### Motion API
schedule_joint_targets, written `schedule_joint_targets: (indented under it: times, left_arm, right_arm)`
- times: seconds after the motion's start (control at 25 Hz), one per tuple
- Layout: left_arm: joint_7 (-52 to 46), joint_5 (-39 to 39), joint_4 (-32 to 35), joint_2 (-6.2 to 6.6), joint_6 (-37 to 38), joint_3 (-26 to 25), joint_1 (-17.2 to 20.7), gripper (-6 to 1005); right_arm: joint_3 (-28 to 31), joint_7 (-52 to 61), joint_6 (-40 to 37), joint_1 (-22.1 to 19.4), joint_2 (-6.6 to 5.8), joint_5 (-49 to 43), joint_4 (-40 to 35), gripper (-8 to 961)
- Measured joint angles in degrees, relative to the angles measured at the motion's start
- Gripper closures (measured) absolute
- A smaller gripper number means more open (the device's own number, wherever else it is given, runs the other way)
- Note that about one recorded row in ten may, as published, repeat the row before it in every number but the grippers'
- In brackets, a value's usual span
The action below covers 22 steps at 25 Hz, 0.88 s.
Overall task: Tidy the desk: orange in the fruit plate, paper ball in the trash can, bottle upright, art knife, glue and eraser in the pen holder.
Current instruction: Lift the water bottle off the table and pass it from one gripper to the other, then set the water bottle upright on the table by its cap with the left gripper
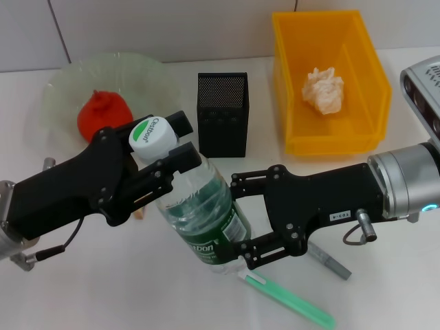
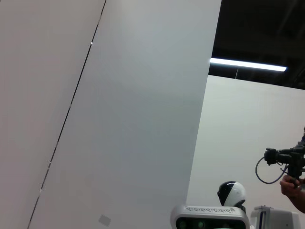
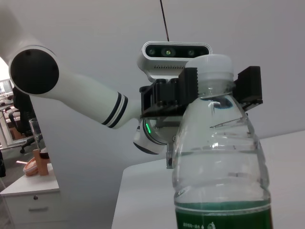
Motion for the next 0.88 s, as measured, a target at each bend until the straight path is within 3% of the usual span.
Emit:
schedule_joint_targets:
  times: [0.6, 0.88]
  left_arm:
    - [-0.5, 2.1, 1.3, 0.53, 0.0, -0.5, 0.2, 523]
    - [-0.5, 1.9, 2.3, 0.89, 0.1, -0.9, 0.5, 520]
  right_arm:
    - [0.5, 0.0, -0.7, -3.4, 0.03, 0.3, -5.7, 156]
    - [3.8, -0.1, -2.8, -5.2, 0.00, 0.1, -6.4, 156]
